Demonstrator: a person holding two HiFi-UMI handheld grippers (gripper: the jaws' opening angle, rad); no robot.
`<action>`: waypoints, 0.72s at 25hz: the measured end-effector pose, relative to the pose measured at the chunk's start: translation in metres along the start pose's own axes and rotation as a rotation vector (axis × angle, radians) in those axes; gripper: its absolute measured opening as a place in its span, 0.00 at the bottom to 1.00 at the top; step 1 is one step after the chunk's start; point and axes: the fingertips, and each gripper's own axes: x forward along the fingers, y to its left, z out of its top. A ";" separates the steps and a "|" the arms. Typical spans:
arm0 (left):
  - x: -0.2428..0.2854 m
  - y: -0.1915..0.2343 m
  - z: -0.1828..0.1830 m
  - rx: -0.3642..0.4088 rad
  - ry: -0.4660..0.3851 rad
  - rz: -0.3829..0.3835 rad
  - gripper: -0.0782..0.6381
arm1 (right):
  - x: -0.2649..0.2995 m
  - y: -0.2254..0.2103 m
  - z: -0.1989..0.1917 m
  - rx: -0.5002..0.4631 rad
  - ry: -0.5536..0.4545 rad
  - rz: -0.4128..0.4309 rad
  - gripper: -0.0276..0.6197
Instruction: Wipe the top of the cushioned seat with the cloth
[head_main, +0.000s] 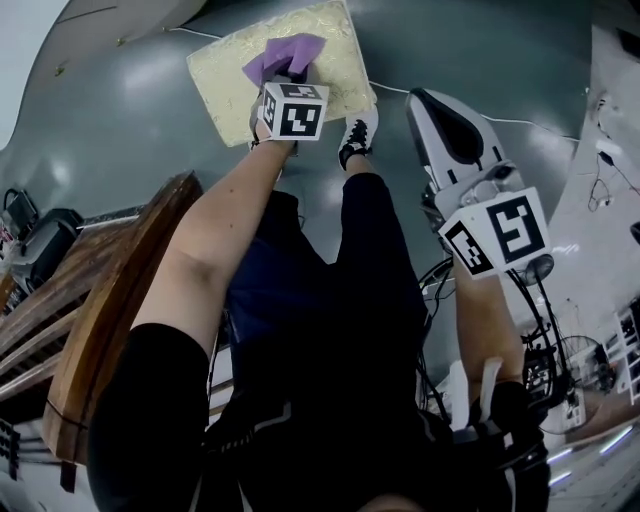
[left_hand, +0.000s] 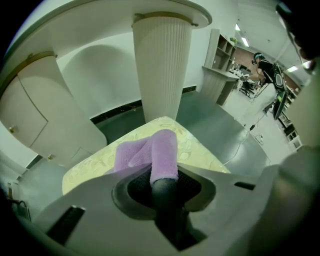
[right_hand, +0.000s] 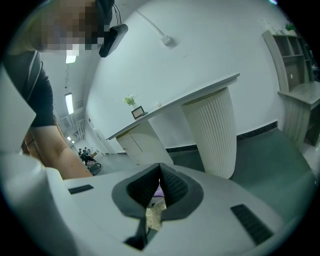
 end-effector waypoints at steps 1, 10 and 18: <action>0.002 -0.010 0.005 0.012 -0.001 -0.020 0.22 | -0.002 -0.004 0.000 0.000 -0.001 -0.004 0.05; 0.012 -0.069 0.030 0.189 -0.027 -0.092 0.22 | -0.015 -0.014 0.000 0.001 0.013 -0.029 0.05; -0.043 -0.066 0.076 0.090 -0.290 -0.147 0.22 | -0.013 0.004 0.008 -0.011 0.021 -0.023 0.05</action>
